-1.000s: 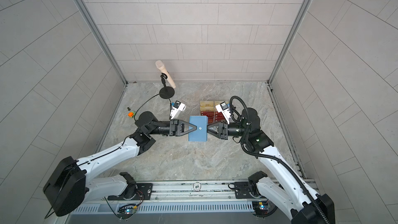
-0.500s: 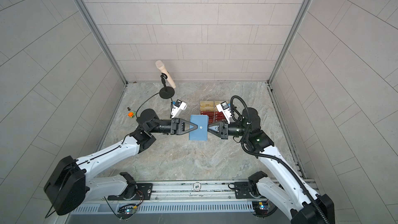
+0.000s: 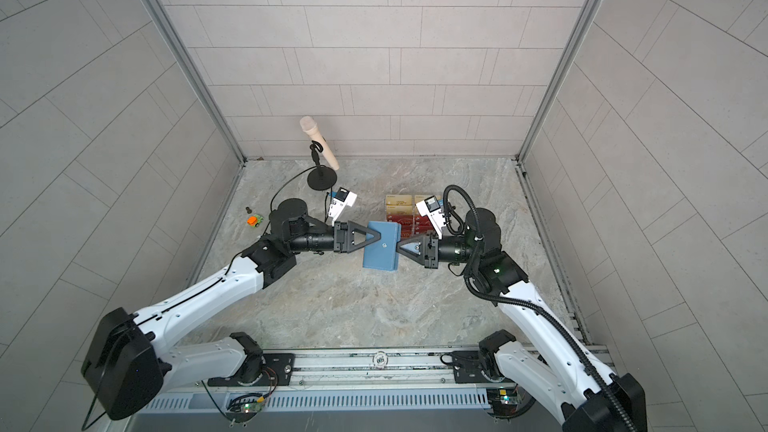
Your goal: Put the credit cards into the card holder
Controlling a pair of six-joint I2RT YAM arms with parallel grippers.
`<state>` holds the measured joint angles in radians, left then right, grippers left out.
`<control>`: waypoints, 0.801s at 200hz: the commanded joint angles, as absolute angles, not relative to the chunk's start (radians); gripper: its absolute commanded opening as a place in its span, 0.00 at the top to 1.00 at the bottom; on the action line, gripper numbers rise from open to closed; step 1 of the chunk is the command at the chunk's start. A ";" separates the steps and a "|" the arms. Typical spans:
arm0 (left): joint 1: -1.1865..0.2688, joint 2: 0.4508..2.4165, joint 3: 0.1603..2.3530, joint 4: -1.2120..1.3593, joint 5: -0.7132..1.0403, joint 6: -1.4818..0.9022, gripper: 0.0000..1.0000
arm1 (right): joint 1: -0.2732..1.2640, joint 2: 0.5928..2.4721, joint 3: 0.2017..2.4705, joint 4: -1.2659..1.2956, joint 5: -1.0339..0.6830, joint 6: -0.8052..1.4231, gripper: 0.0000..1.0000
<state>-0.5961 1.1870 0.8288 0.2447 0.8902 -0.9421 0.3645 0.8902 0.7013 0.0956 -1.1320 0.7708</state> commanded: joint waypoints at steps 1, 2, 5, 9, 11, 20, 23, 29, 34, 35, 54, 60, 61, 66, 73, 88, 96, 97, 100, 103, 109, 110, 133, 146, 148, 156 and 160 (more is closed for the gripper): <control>-0.558 1.113 0.921 -0.121 0.682 -0.796 0.39 | 0.367 0.890 0.738 0.102 -1.106 0.787 1.00; -0.558 1.112 0.929 -0.141 0.667 -0.788 0.39 | 0.367 0.890 0.738 0.102 -1.106 0.787 1.00; -0.560 1.109 0.951 -0.201 0.630 -0.771 0.39 | 0.367 0.891 0.740 0.102 -1.103 0.789 1.00; -0.566 1.106 0.983 -0.278 0.569 -0.744 0.39 | 0.366 0.891 0.743 0.101 -1.098 0.793 1.00; -0.572 1.106 0.995 -0.315 0.544 -0.733 0.40 | 0.367 0.893 0.745 0.100 -1.095 0.795 1.00; -0.603 1.112 1.070 -0.466 0.413 -0.692 0.40 | 0.367 0.895 0.754 0.087 -1.070 0.799 1.00; -0.618 1.117 1.095 -0.512 0.369 -0.681 0.41 | 0.367 0.897 0.758 0.079 -1.062 0.799 1.00; -0.652 1.130 1.144 -0.596 0.282 -0.661 0.41 | 0.367 0.901 0.767 0.069 -1.050 0.800 1.00; -0.684 1.142 1.180 -0.653 0.210 -0.652 0.41 | 0.367 0.907 0.772 0.068 -1.044 0.805 1.00; -0.691 1.145 1.188 -0.664 0.197 -0.651 0.41 | 0.367 0.907 0.774 0.068 -1.044 0.806 1.00; -0.808 1.178 1.270 -0.726 0.057 -0.648 0.41 | 0.366 0.925 0.783 0.074 -1.032 0.816 1.00; -0.838 1.187 1.287 -0.720 0.033 -0.655 0.41 | 0.367 0.935 0.788 0.066 -1.026 0.811 1.00; -0.843 1.189 1.290 -0.720 0.029 -0.656 0.41 | 0.367 0.937 0.789 0.062 -1.025 0.809 1.00; -0.873 1.197 1.310 -0.721 0.004 -0.654 0.41 | 0.367 0.947 0.795 0.045 -1.022 0.799 1.00; -0.915 1.216 1.345 -0.734 -0.041 -0.645 0.41 | 0.367 0.966 0.803 0.024 -1.020 0.790 1.00; -0.997 1.273 1.436 -0.807 -0.142 -0.627 0.40 | 0.368 1.001 0.802 0.024 -1.017 0.793 1.00; -1.037 1.307 1.483 -0.840 -0.194 -0.615 0.39 | 0.368 1.020 0.793 0.041 -1.020 0.799 1.00; -1.042 1.311 1.488 -0.846 -0.201 -0.614 0.39 | 0.368 1.022 0.791 0.044 -1.020 0.799 1.00; -1.056 1.323 1.504 -0.859 -0.218 -0.610 0.38 | 0.369 1.029 0.787 0.053 -1.020 0.801 1.00; -1.067 1.335 1.520 -0.871 -0.232 -0.606 0.38 | 0.370 1.036 0.784 0.059 -1.019 0.803 1.00; -1.088 1.359 1.545 -0.891 -0.255 -0.601 0.36 | 0.370 1.052 0.777 0.067 -1.020 0.804 1.00; -1.091 1.363 1.550 -0.894 -0.258 -0.600 0.36 | 0.370 1.054 0.776 0.068 -1.021 0.803 1.00; -1.122 1.439 1.617 -0.954 -0.285 -0.606 0.33 | 0.373 1.090 0.757 0.070 -1.016 0.782 1.00; -1.124 1.480 1.641 -0.990 -0.335 -0.609 0.32 | 0.379 1.098 0.751 0.072 -1.017 0.769 1.00; -1.126 1.486 1.646 -0.994 -0.340 -0.609 0.32 | 0.380 1.099 0.752 0.071 -1.016 0.766 1.00; -1.126 1.510 1.664 -1.015 -0.351 -0.601 0.32 | 0.383 1.104 0.747 0.071 -1.017 0.759 1.00; -1.126 1.522 1.674 -1.024 -0.355 -0.597 0.32 | 0.383 1.106 0.748 0.073 -1.018 0.757 1.00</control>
<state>-1.1244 1.4654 1.6192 -0.8970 -0.2375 -0.6258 0.3714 1.1091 0.7479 0.0395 -1.0153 0.7868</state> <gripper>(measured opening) 0.680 0.067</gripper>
